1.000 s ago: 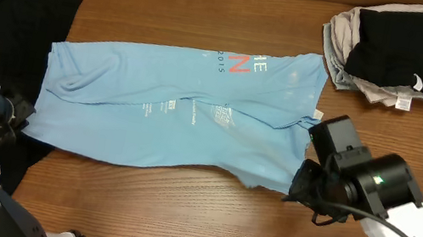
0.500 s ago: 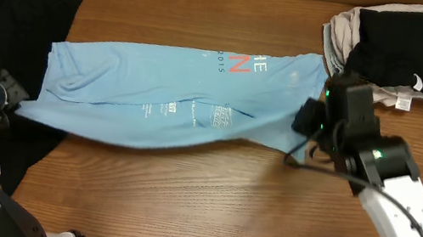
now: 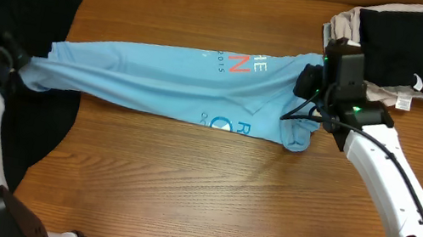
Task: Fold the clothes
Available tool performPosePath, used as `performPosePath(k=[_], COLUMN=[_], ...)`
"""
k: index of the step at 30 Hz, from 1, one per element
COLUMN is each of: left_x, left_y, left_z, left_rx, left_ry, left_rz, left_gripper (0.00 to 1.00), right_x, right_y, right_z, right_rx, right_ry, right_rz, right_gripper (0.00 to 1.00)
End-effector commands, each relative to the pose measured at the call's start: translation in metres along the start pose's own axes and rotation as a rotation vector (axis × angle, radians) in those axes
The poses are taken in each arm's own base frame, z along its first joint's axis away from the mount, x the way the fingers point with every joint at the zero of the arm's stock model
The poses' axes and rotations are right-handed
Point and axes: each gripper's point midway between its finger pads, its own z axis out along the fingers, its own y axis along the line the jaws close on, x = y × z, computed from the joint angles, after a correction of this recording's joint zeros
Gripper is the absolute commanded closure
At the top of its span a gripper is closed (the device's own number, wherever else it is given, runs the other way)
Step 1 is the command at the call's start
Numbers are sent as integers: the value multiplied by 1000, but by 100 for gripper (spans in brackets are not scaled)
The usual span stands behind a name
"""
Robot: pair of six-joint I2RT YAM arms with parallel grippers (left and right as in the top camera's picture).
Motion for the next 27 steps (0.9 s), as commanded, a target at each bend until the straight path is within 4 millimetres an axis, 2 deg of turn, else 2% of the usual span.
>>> performPosePath(k=[1, 5, 9, 12, 15, 16, 17, 19, 20, 21, 22, 24, 27], left_x=[3, 22, 45, 54, 54, 53, 50, 45, 43, 44, 45, 49, 60], left_y=[-23, -27, -22, -20, -21, -21, -23, -25, -27, -29, -32, -34, -31], left_z=[18, 47, 74, 91, 101, 102, 102, 101, 99, 97, 95, 92, 90], left_rx=[16, -29, -54, -62, -59, -57, -52, -46, -38, -24, -8, 13, 7], left_ry=[1, 49, 120, 141, 134, 129, 116, 101, 104, 117, 129, 160, 207], left_rz=[29, 62, 71, 74, 73, 73, 72, 71, 75, 94, 118, 166, 202], left_gripper=[96, 96, 96, 96, 93, 89, 80, 46, 27, 11, 0, 0, 0], right_x=[-17, -17, -6, 3, 9, 9, 9, 6, 4, 2, 1, -1, -1], right_y=[0, 1, -6, -14, -24, -26, -29, -32, -32, -31, -29, -22, -12], right_z=[-1, 10, 32, 50, 65, 67, 67, 66, 63, 59, 55, 47, 37], right_rx=[1, 1, 24, 43, 62, 66, 69, 73, 70, 62, 51, 19, -29], right_ry=[-55, -60, -25, 5, 23, 25, 24, 20, 21, 23, 27, 42, 66], right_rz=[-44, -80, -78, -74, -64, -61, -58, -50, -48, -46, -46, -45, -44], right_gripper=[96, 96, 96, 95, 82, 74, 60, 33, 23, 14, 9, 2, 0])
